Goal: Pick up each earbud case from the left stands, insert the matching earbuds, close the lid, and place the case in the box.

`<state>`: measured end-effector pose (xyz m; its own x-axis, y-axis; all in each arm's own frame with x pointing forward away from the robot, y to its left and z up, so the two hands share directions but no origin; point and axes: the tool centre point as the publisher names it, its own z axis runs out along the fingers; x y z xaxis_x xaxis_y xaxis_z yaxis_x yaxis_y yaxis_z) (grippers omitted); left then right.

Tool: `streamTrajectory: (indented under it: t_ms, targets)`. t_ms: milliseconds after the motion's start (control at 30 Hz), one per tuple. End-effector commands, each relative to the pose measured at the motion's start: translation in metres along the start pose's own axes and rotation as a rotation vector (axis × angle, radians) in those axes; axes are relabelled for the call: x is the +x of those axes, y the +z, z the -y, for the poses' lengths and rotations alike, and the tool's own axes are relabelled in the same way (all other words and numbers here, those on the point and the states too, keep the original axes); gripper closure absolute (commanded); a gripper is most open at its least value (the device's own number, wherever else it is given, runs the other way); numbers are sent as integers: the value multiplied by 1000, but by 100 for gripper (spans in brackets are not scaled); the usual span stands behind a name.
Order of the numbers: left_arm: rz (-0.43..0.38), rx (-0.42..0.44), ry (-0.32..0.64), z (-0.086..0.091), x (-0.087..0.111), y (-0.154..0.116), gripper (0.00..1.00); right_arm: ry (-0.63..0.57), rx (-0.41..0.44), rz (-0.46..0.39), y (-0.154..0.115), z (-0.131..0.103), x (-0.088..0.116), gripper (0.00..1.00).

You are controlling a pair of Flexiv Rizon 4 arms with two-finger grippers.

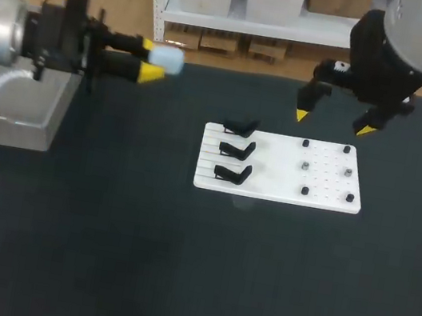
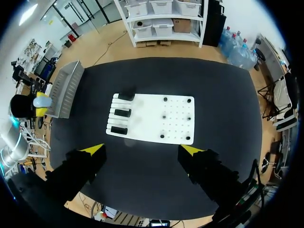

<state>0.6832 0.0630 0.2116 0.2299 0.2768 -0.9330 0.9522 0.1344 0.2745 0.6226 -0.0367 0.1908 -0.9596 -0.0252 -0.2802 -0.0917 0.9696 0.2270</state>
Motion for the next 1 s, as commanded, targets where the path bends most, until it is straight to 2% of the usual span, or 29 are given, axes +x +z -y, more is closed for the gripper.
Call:
streamTrajectory:
  t_ms: [33,233,467,800,1000]
  targets:
    - [-94,-209,2,-6,-9,-43,100,2,1,38,0,1,3,0]
    - [-234,-380,-47,-37,28,-97,100,2,1,38,0,1,3,0]
    - [-380,-539,-122,-56,81,-152,100,2,1,38,0,1,3,0]
    - [-436,-696,-210,-80,137,-209,100,2,1,38,0,1,3,0]
    - [-449,-713,-224,-94,159,-229,100,2,1,38,0,1,3,0]
